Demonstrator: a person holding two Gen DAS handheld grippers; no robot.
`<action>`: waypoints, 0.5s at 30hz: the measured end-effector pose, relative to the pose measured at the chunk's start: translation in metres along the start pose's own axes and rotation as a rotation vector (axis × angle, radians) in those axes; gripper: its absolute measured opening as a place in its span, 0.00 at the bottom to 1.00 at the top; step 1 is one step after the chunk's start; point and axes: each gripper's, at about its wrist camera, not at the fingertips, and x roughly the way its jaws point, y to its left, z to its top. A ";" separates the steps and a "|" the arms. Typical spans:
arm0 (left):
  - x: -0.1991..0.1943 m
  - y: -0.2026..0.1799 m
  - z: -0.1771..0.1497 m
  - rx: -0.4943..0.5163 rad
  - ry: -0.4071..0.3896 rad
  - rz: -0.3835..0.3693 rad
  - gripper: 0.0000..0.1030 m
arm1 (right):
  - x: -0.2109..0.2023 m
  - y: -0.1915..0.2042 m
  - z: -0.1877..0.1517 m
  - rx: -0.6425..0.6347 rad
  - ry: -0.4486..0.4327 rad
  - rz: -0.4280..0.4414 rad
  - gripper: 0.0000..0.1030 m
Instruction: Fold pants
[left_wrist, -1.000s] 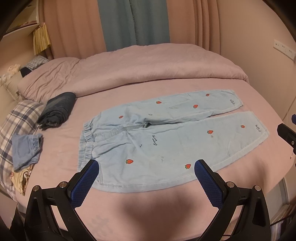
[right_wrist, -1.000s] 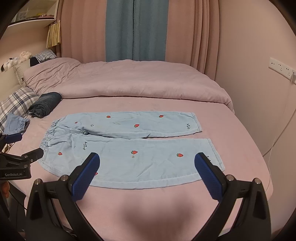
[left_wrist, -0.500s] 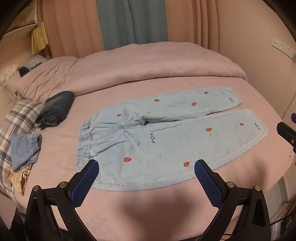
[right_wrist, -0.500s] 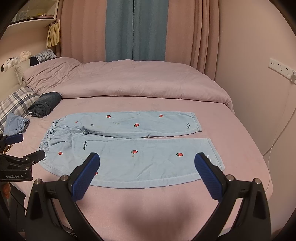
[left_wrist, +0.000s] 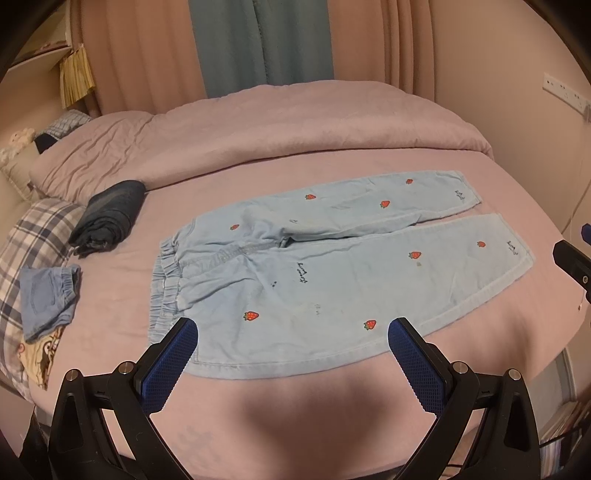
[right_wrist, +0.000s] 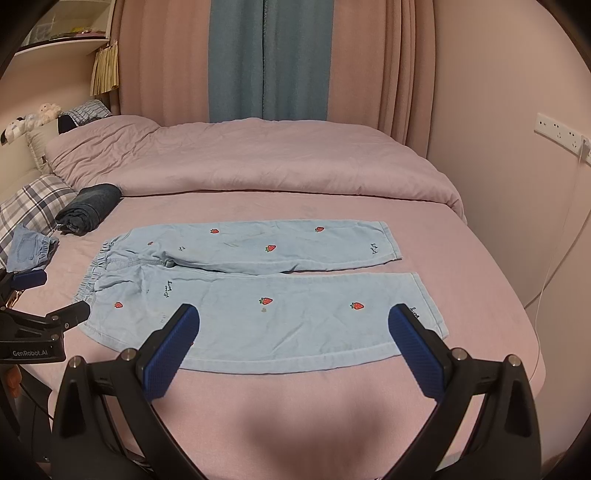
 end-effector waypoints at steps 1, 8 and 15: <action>0.000 0.000 0.000 -0.001 0.000 0.000 0.99 | 0.000 0.000 0.000 0.001 0.001 0.000 1.00; 0.002 -0.001 0.000 0.001 0.002 0.003 0.99 | 0.001 0.000 -0.001 0.001 -0.001 0.000 1.00; 0.002 -0.001 0.000 0.003 0.004 0.000 0.99 | 0.001 0.000 -0.001 0.002 -0.001 -0.002 1.00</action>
